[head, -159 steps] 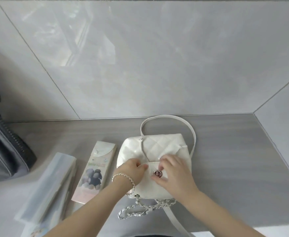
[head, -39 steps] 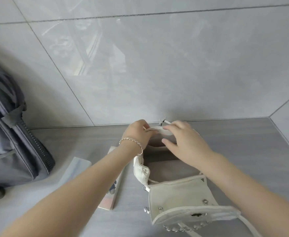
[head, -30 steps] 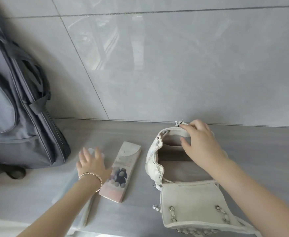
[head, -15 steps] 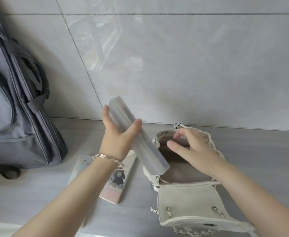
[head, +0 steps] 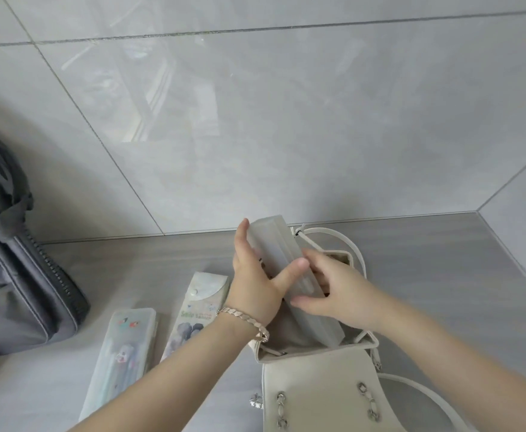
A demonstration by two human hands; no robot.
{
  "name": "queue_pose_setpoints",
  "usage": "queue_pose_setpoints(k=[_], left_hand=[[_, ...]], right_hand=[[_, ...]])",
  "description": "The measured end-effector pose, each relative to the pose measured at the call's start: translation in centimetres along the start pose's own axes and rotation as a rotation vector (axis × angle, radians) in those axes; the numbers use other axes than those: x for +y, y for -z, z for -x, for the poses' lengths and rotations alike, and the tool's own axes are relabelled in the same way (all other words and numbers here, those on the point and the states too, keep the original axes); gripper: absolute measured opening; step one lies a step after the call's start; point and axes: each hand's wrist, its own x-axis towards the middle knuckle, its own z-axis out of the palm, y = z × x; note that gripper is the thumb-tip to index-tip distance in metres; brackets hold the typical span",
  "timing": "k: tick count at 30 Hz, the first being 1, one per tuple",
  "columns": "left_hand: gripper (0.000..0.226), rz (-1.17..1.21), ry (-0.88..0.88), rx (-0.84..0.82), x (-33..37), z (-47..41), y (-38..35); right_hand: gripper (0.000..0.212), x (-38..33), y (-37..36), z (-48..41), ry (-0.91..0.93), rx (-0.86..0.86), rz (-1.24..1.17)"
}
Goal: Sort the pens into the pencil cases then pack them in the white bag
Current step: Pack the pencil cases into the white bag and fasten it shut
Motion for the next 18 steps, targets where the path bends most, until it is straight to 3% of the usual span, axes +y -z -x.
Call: queue_pose_setpoints(k=[3,5,7,10,14,18], left_hand=[[0.105,-0.175,-0.2,-0.045,-0.6,0.3,1.0],[0.081,-0.496,-0.489,0.081,-1.6,0.4,1.7],[0.069,-0.657,-0.656,0.215,-3.2,0.3,2.4],[0.06,-0.636,-0.622,0.269,-4.4,0.0,2.8],[0.023,-0.73,-0.512,0.068,-5.2,0.1,3.1],[0.036,-0.811,-0.196,-0.095,-5.1,-0.4,2.7]], right_hand=[[0.027,0.3,-0.3,0.3,0.048,0.153,0.057],[0.029,1.0,-0.4,0.6,0.054,0.219,0.054],[0.03,1.9,-0.4,0.9,0.033,0.244,0.149],[0.045,2.1,-0.4,1.5,0.073,0.24,0.319],[0.047,2.8,0.2,1.3,0.119,0.169,0.568],[0.048,4.0,-0.1,-0.1,0.123,0.084,0.854]])
